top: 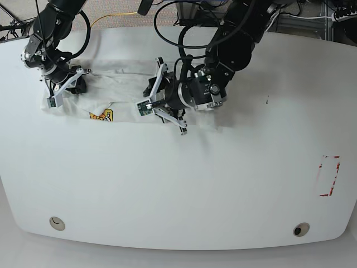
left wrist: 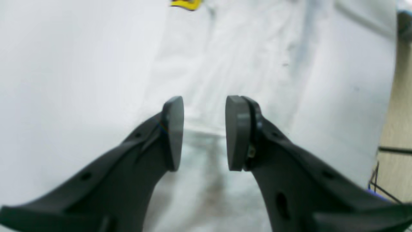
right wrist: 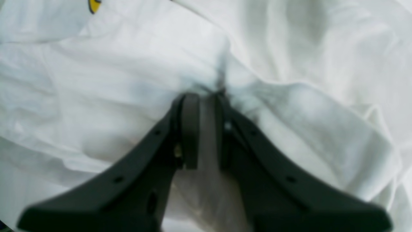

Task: Fold the T-shirt properly

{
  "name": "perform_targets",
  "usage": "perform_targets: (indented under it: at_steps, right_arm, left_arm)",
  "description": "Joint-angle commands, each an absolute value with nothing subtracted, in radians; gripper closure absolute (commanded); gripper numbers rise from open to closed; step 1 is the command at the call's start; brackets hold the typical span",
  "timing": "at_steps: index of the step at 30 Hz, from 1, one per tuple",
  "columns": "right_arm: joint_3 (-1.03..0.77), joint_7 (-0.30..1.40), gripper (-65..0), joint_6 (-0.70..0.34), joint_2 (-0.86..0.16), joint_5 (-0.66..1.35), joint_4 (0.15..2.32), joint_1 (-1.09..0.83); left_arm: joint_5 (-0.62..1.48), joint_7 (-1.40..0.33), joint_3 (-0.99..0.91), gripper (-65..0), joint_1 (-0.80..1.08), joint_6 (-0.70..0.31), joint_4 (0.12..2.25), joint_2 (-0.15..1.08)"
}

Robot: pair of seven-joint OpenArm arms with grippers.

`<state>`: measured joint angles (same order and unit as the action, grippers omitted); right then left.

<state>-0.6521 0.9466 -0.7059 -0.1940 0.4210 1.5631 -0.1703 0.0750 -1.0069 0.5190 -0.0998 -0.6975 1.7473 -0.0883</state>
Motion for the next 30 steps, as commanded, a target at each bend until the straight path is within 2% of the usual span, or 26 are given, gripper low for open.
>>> perform_targets:
  at_steps: [1, 15, 26, 30]
  right_arm:
    - [-0.654, 0.967, -8.9, -0.698, -0.193, 0.406, 1.593, -0.171]
    - [-0.657, 0.969, -9.2, -0.698, -0.193, 0.41, 1.603, -0.165]
    - [-0.656, 0.969, -9.5, -0.698, -0.191, 0.41, 1.624, -0.153]
    - [-0.654, 0.98, -9.5, -0.698, -0.191, 0.41, 1.656, -0.145]
  left_arm:
    - [0.079, -0.992, 0.458, -19.4, -0.117, -0.698, 1.774, -0.096]
    - [0.079, -0.993, 0.081, -19.0, -0.001, -0.698, 1.774, 0.002]
    - [0.079, -0.987, 0.047, -19.0, 0.035, -0.698, 1.712, 0.021]
    - [0.077, -0.915, 0.044, -19.2, 0.035, -0.698, 1.659, 0.018]
